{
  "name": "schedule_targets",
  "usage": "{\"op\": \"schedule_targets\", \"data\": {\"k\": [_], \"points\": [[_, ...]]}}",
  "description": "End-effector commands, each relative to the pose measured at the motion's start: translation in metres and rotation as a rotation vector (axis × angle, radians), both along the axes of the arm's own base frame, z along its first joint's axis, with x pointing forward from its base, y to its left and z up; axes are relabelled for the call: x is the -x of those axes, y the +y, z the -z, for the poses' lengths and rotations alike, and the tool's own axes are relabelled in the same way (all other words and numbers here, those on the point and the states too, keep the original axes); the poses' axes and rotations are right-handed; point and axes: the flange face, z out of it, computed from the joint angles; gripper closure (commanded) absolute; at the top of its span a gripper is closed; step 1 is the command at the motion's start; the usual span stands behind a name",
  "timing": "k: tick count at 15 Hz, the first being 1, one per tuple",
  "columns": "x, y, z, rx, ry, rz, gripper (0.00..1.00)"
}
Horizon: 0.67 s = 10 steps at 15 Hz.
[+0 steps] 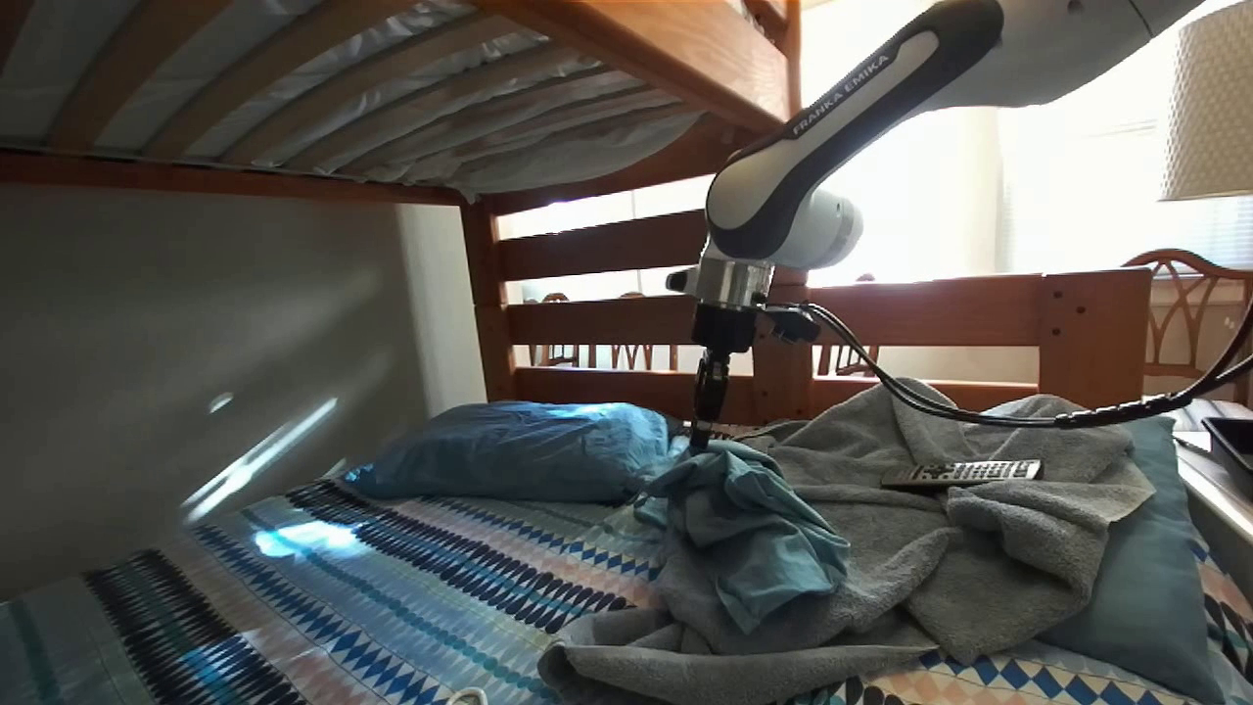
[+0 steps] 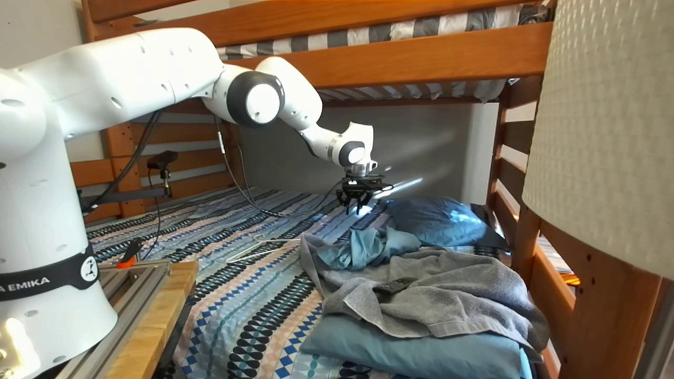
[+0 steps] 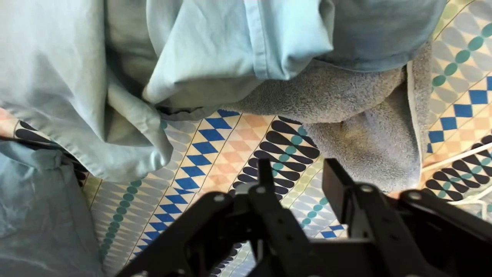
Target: Fold the blue towel on the bed
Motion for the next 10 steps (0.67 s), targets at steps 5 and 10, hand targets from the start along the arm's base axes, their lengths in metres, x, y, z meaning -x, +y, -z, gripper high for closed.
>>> {"op": "schedule_targets", "data": {"k": [5,10], "points": [[-0.037,-0.055,0.022,0.144,-0.117,0.315,0.02],[-0.047,-0.077,0.024,0.162,-0.097,0.403,0.0]]}}
